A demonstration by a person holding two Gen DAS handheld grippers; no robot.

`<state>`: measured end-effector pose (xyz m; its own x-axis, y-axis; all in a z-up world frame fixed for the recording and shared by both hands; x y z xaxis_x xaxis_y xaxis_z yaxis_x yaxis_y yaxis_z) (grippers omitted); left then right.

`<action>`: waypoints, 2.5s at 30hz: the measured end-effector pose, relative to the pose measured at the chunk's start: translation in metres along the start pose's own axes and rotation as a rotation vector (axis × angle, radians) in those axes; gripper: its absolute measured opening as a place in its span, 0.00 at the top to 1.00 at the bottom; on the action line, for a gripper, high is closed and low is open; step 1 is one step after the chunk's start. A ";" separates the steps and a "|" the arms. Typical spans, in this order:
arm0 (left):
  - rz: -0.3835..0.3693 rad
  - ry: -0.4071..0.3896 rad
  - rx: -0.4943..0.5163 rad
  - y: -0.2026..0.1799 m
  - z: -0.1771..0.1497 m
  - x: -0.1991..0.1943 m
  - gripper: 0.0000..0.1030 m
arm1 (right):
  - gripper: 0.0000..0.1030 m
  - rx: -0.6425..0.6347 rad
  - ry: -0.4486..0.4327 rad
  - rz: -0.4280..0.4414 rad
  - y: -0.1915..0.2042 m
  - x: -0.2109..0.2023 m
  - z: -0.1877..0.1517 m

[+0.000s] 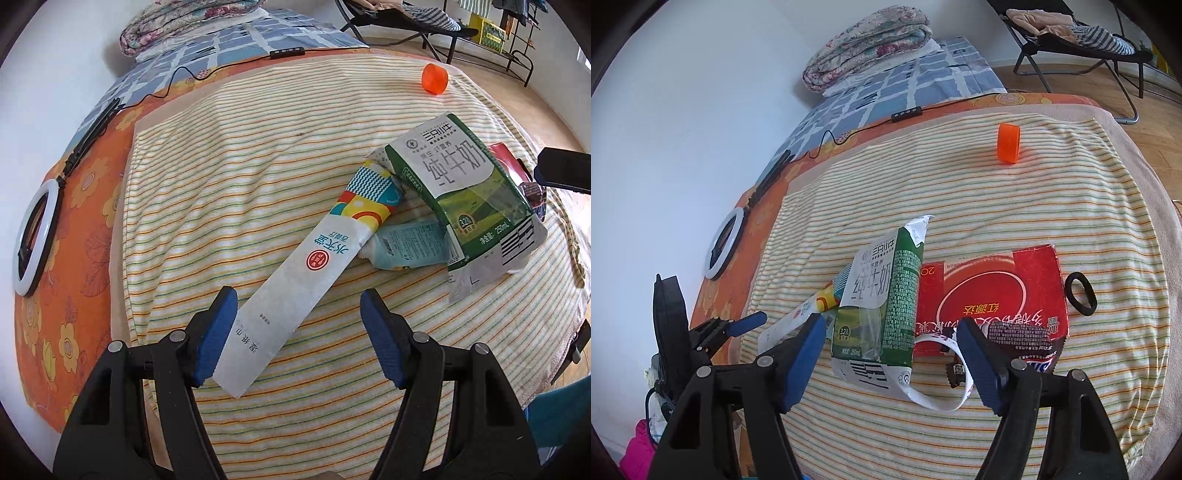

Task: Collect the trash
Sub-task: 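Grasp the white tube with the left gripper while the right grasps the green milk carton, then carry tube and carton to the blue basket and release both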

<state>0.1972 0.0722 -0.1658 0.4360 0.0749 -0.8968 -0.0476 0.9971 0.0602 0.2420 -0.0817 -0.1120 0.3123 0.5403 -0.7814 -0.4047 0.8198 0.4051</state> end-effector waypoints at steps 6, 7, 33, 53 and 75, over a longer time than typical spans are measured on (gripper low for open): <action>0.025 0.020 0.004 0.007 0.005 0.015 0.40 | 0.27 -0.003 0.021 -0.031 -0.003 0.019 0.005; 0.027 0.024 0.004 0.008 0.005 0.018 0.42 | 0.27 -0.002 0.025 -0.038 -0.005 0.022 0.004; -0.101 0.024 -0.147 0.016 0.008 0.014 0.94 | 0.66 -0.089 0.011 -0.070 0.021 0.043 0.001; -0.152 -0.057 -0.164 0.003 -0.005 -0.050 0.94 | 0.68 -0.203 -0.099 -0.064 0.056 -0.023 -0.008; -0.237 -0.073 -0.102 -0.045 -0.124 -0.127 0.94 | 0.68 -0.326 -0.081 -0.037 0.073 -0.097 -0.127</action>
<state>0.0323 0.0156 -0.1094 0.5095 -0.1553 -0.8463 -0.0253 0.9804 -0.1952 0.0733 -0.0979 -0.0671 0.3936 0.5351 -0.7475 -0.6413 0.7424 0.1938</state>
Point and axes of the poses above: each gripper's, at about its wrist camera, not at the fingertips, and x roughly the way its jaws point, y to its left, z to its top, the point moved 8 cm from there along x, roughly the way its jaws point, and after that the axes turned 5 degrees about -x, right-handed, at the moved point
